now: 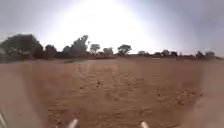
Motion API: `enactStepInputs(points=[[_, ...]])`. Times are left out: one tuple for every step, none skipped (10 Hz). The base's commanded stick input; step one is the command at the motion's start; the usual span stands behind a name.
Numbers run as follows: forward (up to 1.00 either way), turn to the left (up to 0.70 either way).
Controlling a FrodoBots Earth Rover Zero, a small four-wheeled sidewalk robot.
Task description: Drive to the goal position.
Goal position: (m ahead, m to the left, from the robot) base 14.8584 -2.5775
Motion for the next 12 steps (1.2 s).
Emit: enactStepInputs(points=[[1.0,-0.03],[1.0,-0.03],[1.0,-0.03],[1.0,-0.03],[1.0,-0.03],[1.0,-0.03],[1.0,-0.04],[1.0,-0.14],[1.0,-0.4],[1.0,-0.4],[1.0,0.0],[1.0,0.0]])
